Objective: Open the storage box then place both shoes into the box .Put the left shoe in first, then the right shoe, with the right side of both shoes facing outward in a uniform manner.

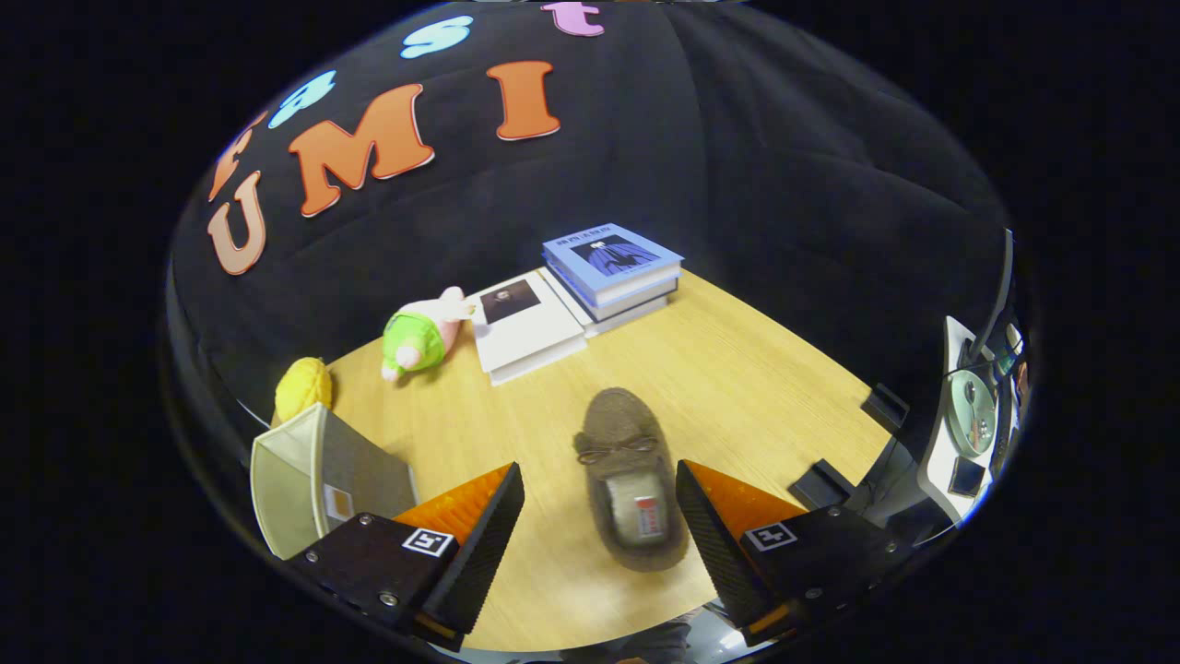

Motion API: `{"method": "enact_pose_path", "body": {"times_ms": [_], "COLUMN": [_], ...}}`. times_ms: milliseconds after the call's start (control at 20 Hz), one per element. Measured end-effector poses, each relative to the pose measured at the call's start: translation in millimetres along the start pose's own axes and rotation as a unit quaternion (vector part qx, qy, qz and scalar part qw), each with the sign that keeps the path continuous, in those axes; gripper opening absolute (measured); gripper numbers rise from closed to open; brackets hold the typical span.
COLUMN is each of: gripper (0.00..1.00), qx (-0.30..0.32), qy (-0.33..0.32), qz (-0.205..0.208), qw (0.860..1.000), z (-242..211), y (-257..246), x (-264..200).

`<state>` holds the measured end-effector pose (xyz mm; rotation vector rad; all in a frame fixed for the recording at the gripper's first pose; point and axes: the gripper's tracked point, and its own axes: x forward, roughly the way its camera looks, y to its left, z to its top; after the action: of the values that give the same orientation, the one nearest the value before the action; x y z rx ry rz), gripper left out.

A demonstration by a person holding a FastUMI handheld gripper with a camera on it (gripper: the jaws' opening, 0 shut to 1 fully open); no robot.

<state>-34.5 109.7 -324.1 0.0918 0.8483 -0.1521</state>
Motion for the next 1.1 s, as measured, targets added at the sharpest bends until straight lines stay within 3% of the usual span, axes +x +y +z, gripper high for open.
{"method": "enact_pose_path", "body": {"times_ms": [250,550,850,1050,1100], "gripper": [0.99,0.95,0.67,0.36,0.23], "qx": [0.008,0.008,0.015,0.052,0.066], "qy": [0.036,0.079,0.094,0.109,0.104], "qz": [-0.021,0.001,0.016,0.019,0.011], "qw": [0.999,0.997,0.995,0.992,0.992], "z": [-28,-56,-63,-72,-69], "y": [-45,-48,-39,-41,-45], "x": [28,54,85,98,103]}}
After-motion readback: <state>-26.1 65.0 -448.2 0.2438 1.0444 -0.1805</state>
